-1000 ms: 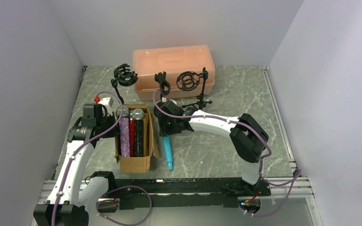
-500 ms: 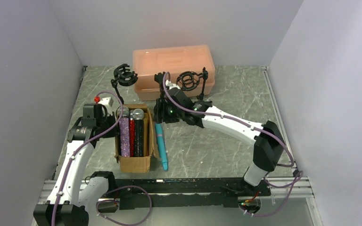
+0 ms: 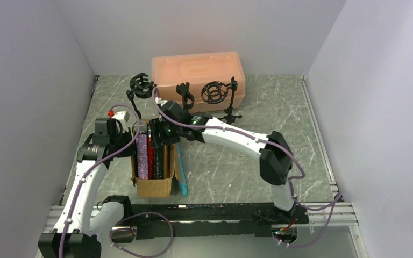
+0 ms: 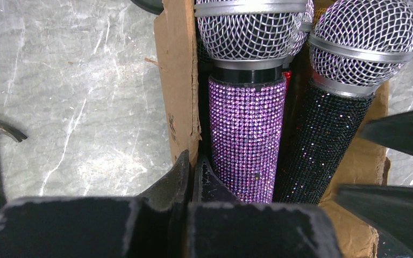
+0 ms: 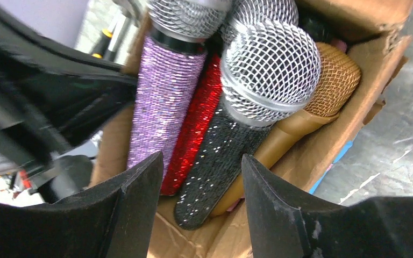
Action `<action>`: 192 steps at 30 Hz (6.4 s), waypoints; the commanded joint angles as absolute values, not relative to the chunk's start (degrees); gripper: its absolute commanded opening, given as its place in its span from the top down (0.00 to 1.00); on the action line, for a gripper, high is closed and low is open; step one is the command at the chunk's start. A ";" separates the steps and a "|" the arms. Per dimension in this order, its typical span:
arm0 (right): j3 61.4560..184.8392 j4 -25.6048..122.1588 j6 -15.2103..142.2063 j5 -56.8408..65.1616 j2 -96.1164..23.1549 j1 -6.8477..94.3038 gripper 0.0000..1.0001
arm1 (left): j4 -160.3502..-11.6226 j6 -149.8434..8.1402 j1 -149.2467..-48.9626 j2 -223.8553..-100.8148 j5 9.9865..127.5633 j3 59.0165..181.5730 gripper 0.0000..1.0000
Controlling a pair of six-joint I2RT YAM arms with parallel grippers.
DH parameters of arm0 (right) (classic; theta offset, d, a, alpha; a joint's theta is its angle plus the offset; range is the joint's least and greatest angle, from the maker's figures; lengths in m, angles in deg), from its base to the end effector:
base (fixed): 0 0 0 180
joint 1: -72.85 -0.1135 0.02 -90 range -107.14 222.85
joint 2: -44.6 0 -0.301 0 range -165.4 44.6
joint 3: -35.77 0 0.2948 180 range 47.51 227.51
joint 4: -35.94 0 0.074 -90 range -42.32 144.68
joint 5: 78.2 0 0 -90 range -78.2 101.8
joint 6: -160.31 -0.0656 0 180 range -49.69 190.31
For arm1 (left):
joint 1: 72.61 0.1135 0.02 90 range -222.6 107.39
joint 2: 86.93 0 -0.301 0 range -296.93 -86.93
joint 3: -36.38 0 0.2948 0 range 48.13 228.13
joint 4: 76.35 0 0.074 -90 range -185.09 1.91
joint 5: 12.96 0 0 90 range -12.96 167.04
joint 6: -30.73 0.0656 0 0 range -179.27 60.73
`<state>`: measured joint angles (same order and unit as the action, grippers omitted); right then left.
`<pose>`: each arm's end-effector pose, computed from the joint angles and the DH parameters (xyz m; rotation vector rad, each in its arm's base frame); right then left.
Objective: Attach the microphones to the stand
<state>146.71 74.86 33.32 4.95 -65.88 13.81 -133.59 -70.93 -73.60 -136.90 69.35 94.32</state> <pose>0.2655 0.4577 0.3113 -0.5374 2.3884 0.9761 0.2089 -0.0124 0.2795 -0.1660 2.4319 -0.2624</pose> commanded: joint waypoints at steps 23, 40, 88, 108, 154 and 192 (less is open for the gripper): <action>158.51 81.59 40.96 7.82 -65.06 12.83 0.72 | -129.83 -69.71 -73.70 -135.44 67.18 96.64 1.00; 120.85 77.58 40.46 4.21 -44.86 20.15 0.72 | -129.62 -69.95 -73.75 -135.63 67.61 96.64 1.00; 153.99 75.27 33.43 -1.71 -69.95 13.18 0.39 | -130.08 -71.14 -73.74 -134.69 65.00 97.56 1.00; 169.78 77.14 35.75 -5.72 -83.62 11.09 0.55 | -129.30 -71.27 -73.75 -134.52 61.42 97.38 1.00; 119.56 83.15 44.38 -4.82 -38.40 22.49 0.89 | -129.75 -70.10 -73.75 -134.10 67.84 96.39 1.00; 113.11 82.51 47.51 1.05 -43.61 25.83 0.84 | -130.98 -70.43 -73.74 -134.75 67.43 97.74 1.00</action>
<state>113.27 89.07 47.20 1.76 -40.98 25.68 -134.48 -69.45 -73.82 -135.53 69.33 94.43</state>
